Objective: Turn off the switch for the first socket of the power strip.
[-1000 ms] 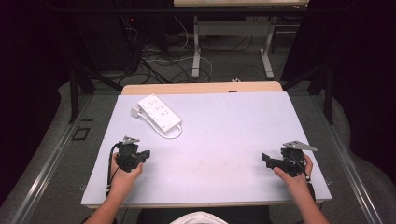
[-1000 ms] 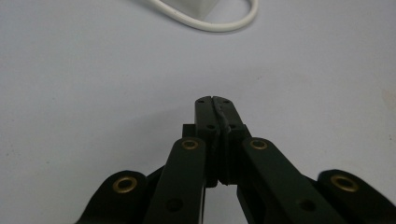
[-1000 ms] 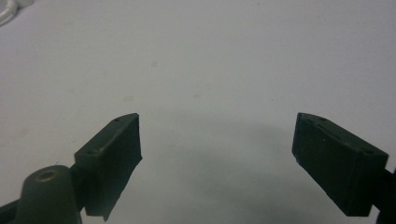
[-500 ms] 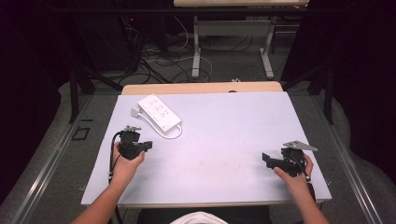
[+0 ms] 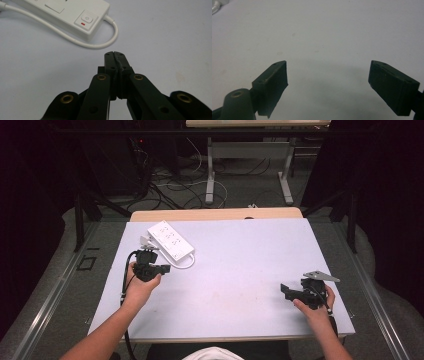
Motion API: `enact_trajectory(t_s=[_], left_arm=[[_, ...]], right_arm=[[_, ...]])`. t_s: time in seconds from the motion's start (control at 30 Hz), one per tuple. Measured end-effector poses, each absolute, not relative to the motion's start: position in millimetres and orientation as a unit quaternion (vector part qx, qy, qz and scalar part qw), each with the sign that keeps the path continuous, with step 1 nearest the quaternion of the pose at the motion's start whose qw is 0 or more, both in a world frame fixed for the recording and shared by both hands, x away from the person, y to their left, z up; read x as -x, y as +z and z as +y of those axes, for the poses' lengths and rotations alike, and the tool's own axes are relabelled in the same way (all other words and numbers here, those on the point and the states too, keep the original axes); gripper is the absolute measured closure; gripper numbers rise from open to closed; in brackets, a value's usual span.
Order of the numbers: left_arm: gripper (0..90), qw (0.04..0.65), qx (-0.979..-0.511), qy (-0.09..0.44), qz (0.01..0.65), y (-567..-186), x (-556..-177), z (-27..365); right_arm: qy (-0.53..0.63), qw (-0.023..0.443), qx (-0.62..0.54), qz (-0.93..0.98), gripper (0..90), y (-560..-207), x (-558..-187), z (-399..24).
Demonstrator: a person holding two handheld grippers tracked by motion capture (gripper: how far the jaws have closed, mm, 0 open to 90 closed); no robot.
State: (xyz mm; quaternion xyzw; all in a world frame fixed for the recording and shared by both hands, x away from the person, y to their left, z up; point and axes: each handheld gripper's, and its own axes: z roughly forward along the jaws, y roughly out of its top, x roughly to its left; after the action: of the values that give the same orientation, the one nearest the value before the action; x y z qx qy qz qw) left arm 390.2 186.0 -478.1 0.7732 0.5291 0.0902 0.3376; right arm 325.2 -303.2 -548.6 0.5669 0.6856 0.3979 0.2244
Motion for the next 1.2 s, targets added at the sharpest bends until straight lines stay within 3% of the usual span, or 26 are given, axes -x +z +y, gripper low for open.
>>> enact_trajectory(t_s=[0.83,1.2], left_arm=[[90.0,0.341,-0.777,0.077,0.523,-456.9,-415.3,162.6],[90.0,0.347,-0.766,0.077,0.535,-445.2,-431.7,161.7]], right_arm=[[0.404,0.221,-0.582,0.671,14.0,-549.1,-327.6,-302.6],[0.404,0.21,-0.585,0.671,3.6,-548.5,-328.1,-302.8]])
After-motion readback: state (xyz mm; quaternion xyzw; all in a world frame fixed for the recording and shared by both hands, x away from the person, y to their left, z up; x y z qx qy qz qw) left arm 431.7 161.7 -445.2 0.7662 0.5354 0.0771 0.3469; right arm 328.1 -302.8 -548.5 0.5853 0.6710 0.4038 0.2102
